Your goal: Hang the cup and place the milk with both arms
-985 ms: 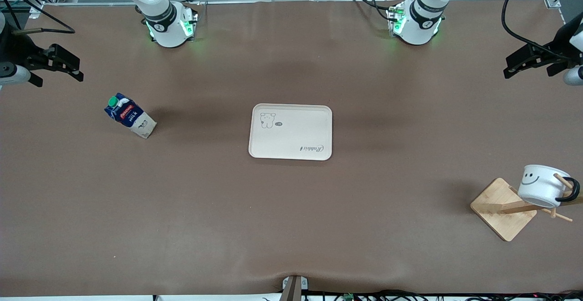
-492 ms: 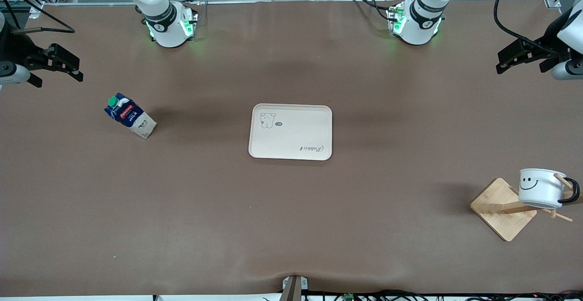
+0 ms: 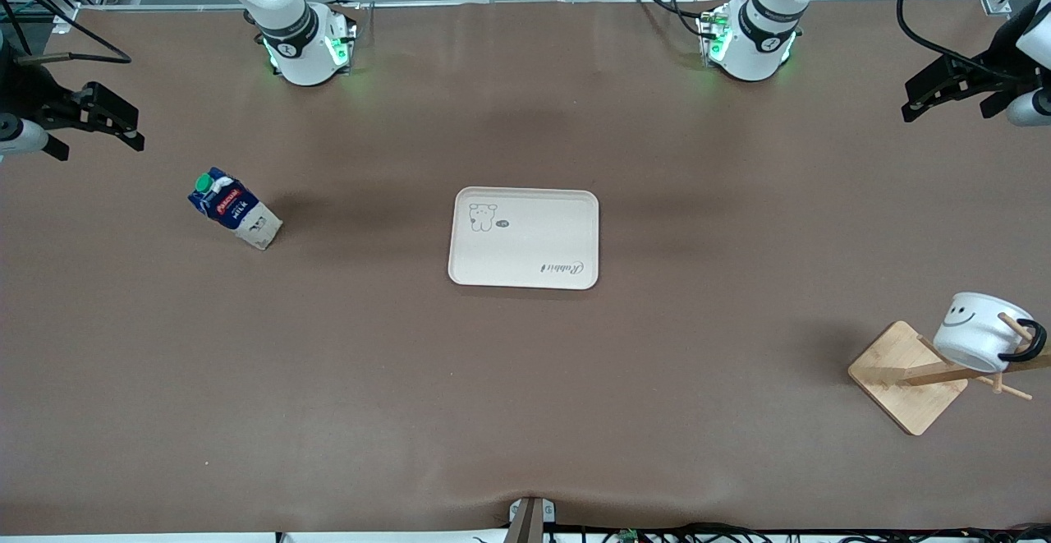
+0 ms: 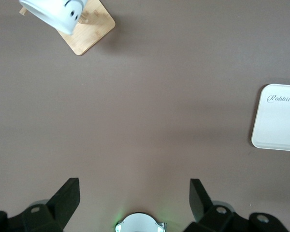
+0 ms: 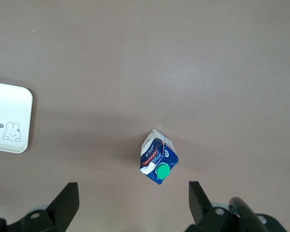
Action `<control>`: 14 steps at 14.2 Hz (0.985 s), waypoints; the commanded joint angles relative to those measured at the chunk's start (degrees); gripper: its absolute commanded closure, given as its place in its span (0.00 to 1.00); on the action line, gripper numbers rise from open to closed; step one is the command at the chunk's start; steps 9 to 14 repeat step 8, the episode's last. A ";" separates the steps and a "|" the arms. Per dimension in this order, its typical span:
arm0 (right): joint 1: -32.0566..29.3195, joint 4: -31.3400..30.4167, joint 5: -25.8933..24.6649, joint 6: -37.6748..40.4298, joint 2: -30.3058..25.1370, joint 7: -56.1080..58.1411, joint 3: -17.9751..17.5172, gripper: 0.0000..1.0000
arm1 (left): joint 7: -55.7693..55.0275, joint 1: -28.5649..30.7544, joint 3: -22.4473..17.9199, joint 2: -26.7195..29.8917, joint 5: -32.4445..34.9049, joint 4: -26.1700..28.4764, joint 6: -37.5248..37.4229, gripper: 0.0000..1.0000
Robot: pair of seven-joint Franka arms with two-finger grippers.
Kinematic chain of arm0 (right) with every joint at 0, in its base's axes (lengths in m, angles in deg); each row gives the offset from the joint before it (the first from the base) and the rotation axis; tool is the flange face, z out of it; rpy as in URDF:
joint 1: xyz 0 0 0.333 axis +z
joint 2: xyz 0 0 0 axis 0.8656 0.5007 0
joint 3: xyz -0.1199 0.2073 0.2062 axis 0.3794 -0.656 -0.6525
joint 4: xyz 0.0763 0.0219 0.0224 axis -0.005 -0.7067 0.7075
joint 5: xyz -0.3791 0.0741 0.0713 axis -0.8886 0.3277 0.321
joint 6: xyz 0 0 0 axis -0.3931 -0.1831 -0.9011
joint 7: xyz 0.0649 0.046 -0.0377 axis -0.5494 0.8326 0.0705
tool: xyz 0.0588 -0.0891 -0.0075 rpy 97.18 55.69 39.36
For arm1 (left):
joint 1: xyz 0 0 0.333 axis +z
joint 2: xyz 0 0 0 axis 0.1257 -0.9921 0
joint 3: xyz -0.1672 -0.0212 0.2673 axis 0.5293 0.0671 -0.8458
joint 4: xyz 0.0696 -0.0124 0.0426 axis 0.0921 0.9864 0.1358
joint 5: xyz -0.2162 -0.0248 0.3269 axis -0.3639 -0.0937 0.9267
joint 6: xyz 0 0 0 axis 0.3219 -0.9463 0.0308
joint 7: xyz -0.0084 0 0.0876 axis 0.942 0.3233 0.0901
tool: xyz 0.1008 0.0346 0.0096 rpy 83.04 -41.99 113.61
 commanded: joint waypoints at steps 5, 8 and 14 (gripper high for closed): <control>-1.49 1.72 -0.47 1.18 0.87 0.64 -1.50 0.00 | -0.29 0.37 0.42 0.93 -0.25 0.87 0.49 0.00; -1.75 1.72 -0.47 1.18 0.95 0.73 -1.50 0.00 | -0.47 0.37 0.42 0.22 -0.25 0.78 0.49 0.00; -1.75 1.72 -0.47 1.18 0.95 0.73 -1.50 0.00 | -0.47 0.37 0.42 0.22 -0.25 0.78 0.49 0.00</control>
